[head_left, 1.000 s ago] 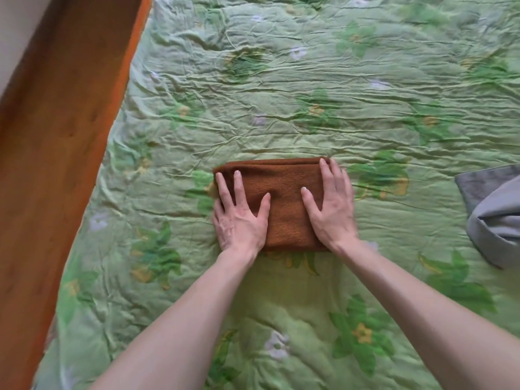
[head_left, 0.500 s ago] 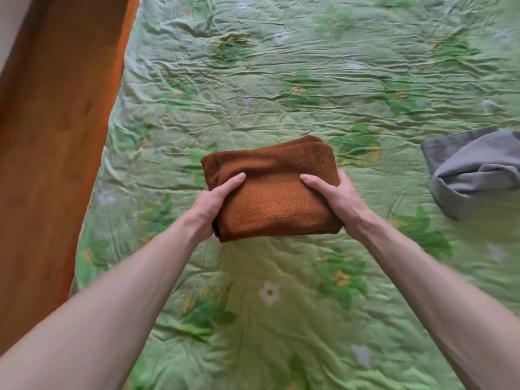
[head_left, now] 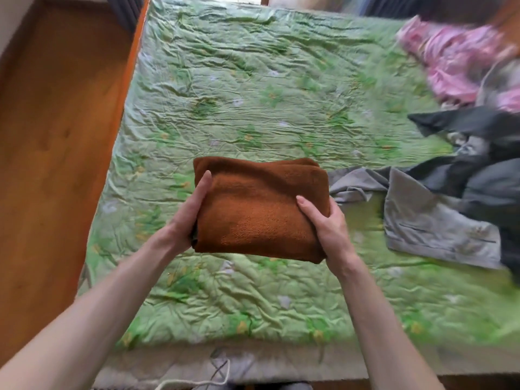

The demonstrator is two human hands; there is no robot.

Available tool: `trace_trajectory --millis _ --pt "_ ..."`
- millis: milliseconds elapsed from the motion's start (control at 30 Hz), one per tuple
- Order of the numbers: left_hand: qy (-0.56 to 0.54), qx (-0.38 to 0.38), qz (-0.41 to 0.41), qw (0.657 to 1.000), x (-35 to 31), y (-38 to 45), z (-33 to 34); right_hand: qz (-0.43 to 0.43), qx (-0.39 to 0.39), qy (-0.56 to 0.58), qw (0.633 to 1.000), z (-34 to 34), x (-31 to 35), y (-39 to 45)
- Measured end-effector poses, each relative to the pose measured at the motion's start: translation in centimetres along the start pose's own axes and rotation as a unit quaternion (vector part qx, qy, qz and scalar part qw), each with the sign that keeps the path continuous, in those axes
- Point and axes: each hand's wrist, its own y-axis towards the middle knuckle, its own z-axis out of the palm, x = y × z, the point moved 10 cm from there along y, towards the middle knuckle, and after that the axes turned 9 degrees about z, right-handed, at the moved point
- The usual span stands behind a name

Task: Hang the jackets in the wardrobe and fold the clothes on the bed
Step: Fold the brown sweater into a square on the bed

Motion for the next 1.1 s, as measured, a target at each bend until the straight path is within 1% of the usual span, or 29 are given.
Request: trace_trajectory --millis 100,233,300,433,533,633,800,900,967,1033,1100 --pt "-0.020 0.029 0.013 0.999 -1.7 -4.1 3.7 -0.018 -0.011 0.020 1.000 -3.3 3.1 -5.3" --pt "-0.019 0.020 0.044 0.999 -2.1 -8.5 8.3 -0.005 -0.049 0.065 0.997 -9.1 3.7 -11.0" --pt "-0.007 0.020 0.063 0.998 -1.8 -10.6 10.8 -0.009 -0.067 0.076 0.995 -12.0 3.2 -13.6" --pt "0.013 0.047 0.082 0.995 -1.5 -15.1 16.6 -0.005 -0.100 0.129 0.987 -17.6 1.3 -18.8" --pt "0.037 0.074 0.086 0.993 -1.1 -18.0 20.9 -0.009 -0.134 0.156 0.979 -21.5 0.1 -22.8" --pt "0.043 0.091 0.069 0.993 -0.5 -20.2 24.6 -0.017 -0.155 0.176 0.972 -24.8 -0.6 -26.6" --pt "0.054 0.151 0.043 0.986 1.1 -22.7 31.5 -0.014 -0.233 0.197 0.952 -30.6 -1.8 -32.3" --pt "0.081 0.210 0.028 0.974 2.1 -23.2 36.7 -0.020 -0.278 0.226 0.933 -33.7 -3.0 -35.8" --pt "0.112 0.267 0.017 0.957 3.0 -23.5 40.9 -0.023 -0.306 0.264 0.914 -35.5 -4.8 -38.5" --pt "0.142 0.327 -0.006 0.934 4.5 -24.5 45.3 -0.035 -0.329 0.293 0.897 -36.8 -6.8 -41.4" --pt "0.166 0.383 -0.024 0.908 6.3 -25.9 49.5 -0.044 -0.359 0.329 0.872 -38.0 -8.8 -44.1"
